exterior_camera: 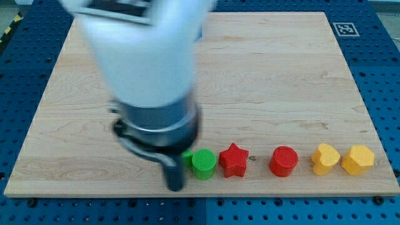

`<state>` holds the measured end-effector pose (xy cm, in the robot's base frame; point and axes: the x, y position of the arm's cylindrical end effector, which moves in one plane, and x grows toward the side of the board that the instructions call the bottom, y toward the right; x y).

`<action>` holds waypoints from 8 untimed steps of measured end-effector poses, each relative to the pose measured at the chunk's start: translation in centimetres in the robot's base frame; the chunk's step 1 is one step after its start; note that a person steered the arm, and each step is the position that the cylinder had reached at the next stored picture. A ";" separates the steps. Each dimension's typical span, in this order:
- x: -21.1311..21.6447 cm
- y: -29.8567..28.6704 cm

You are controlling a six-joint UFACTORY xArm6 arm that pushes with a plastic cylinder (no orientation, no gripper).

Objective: Slide the green circle up a bit

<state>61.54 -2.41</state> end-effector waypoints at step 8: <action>-12.2 9.3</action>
